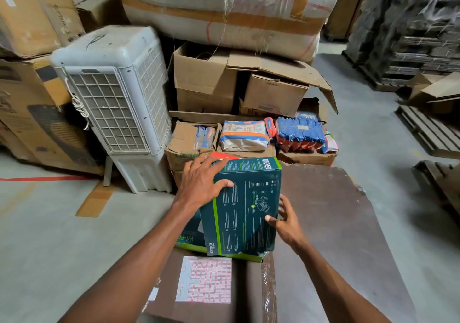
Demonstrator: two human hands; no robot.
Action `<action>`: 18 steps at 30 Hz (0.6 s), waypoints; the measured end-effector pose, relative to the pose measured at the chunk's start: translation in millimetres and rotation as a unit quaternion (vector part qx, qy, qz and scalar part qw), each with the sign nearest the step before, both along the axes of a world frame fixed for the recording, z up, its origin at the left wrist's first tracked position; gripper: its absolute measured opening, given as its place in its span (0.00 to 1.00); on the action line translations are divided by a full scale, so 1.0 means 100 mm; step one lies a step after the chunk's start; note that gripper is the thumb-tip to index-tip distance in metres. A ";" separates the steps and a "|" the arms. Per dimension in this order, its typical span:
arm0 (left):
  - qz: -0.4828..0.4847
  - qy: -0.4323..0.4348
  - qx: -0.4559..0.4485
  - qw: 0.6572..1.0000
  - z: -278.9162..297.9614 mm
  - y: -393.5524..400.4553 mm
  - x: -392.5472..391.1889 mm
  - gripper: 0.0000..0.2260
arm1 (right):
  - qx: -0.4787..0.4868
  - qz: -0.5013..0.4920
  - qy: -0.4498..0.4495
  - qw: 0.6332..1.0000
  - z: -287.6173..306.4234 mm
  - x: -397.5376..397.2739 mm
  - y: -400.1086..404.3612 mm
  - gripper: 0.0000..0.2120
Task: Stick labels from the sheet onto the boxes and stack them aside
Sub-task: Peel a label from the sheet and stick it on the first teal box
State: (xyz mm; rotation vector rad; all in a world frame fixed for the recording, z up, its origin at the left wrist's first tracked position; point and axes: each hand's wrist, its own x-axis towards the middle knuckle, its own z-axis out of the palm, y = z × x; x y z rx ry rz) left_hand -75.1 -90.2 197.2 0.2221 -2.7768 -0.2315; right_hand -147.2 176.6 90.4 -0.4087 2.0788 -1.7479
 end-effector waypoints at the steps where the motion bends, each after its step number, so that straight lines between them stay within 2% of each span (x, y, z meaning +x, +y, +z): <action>1: -0.003 0.010 -0.002 1.000 -0.03 0.03 0.00 0.30 | 0.014 -0.014 0.043 0.999 0.10 -0.02 -0.01 0.35; 4: -0.010 0.035 -0.014 0.999 -0.11 0.13 -0.02 0.28 | 0.042 -0.069 0.228 0.970 0.55 -0.07 -0.07 0.43; 6: -0.014 0.038 -0.021 0.999 -0.13 0.16 -0.05 0.27 | 0.106 -0.082 0.390 0.911 0.83 -0.11 -0.11 0.44; 8: -0.020 0.039 -0.028 0.999 -0.11 0.15 -0.07 0.27 | 0.173 -0.045 0.485 0.856 0.96 -0.17 -0.17 0.40; 12: -0.030 0.038 -0.027 0.998 -0.14 0.17 -0.08 0.27 | 0.274 0.013 0.513 0.813 0.83 -0.22 -0.24 0.28; 18: -0.003 0.044 0.028 0.999 -0.18 0.24 -0.01 0.24 | 0.253 -0.046 0.531 0.807 0.72 -0.17 -0.33 0.22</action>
